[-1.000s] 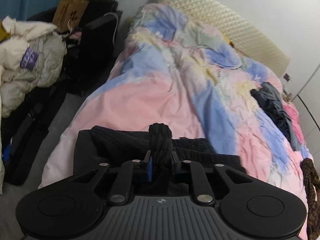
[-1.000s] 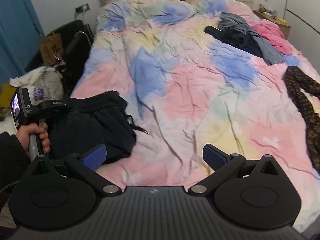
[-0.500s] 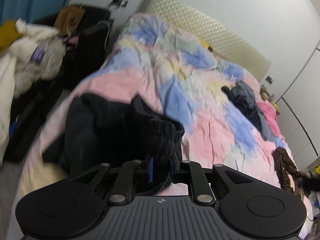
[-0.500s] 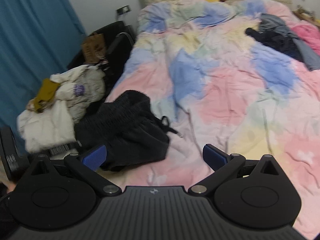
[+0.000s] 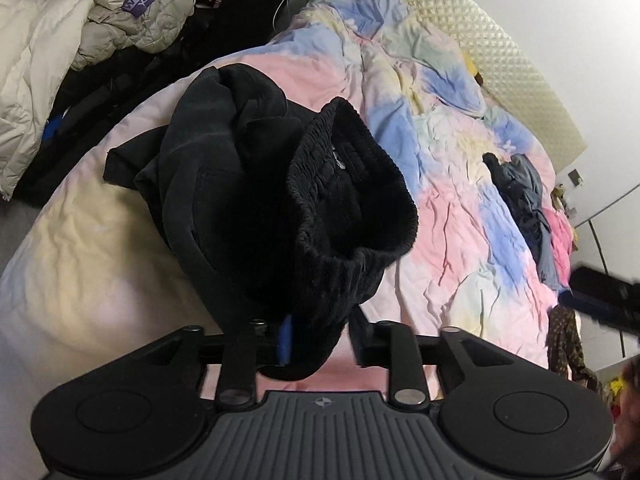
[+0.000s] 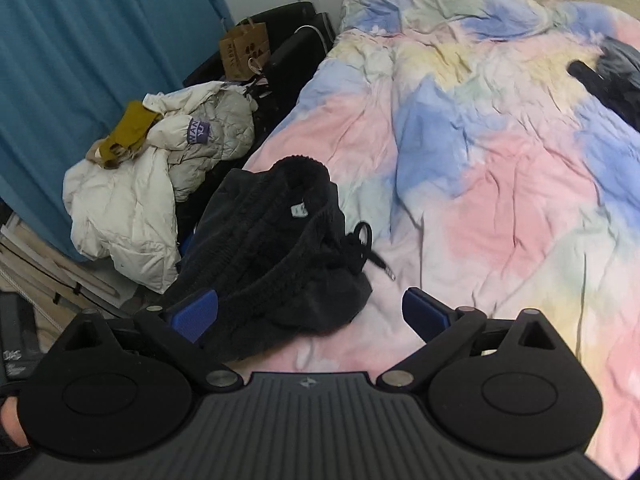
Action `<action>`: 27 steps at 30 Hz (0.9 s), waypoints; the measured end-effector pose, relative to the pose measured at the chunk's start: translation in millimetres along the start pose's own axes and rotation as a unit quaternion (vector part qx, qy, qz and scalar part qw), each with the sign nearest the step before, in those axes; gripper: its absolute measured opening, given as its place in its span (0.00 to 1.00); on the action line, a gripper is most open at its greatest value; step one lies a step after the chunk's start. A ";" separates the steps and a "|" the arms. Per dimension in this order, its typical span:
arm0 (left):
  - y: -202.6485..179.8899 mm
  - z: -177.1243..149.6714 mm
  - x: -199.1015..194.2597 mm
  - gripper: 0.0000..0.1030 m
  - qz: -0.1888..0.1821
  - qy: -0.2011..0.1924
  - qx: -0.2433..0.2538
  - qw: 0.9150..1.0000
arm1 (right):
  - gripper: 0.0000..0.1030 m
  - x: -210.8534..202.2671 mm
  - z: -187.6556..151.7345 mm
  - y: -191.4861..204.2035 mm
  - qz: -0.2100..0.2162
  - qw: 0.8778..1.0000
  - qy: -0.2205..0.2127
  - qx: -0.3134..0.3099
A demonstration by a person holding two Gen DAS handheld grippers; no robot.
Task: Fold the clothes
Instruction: 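Lift the waistband with the left tool while the right tool grasps the waistband beside it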
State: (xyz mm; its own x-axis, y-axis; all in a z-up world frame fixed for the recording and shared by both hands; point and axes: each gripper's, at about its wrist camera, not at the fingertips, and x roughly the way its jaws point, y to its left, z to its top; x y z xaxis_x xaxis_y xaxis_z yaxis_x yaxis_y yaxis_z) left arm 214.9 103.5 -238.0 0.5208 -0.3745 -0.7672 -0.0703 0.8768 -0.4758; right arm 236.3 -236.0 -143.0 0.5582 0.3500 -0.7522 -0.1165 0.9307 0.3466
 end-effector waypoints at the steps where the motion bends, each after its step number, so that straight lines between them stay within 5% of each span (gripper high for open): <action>1: -0.3 1.6 2.2 0.40 0.000 0.002 0.000 1.000 | 0.97 6.0 5.6 -2.4 0.001 1.000 0.001 -0.007; 10: 5.0 15.1 5.1 0.71 -0.013 0.005 -0.041 0.999 | 0.93 92.3 69.6 -16.4 0.004 0.995 0.043 -0.093; 19: 24.8 23.0 5.9 0.74 -0.031 -0.022 -0.122 0.992 | 0.81 199.4 122.0 -2.9 0.022 0.978 0.092 -0.185; 22: 27.3 21.7 6.0 0.74 -0.031 -0.020 -0.134 0.990 | 0.79 236.6 135.6 -5.3 0.022 0.976 0.108 -0.187; 27: 27.6 19.9 7.2 0.75 -0.024 -0.017 -0.141 0.990 | 0.62 281.3 144.9 -11.8 0.009 0.978 0.121 -0.166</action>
State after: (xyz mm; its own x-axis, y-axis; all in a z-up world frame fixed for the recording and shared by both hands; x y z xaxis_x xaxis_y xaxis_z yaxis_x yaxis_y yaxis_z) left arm 233.7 131.0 -248.1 0.5568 -0.3997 -0.7282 -0.2761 0.7377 -0.6160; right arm 513.7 -163.8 -277.6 0.3465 0.3444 -0.8725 -0.4086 0.8927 0.1901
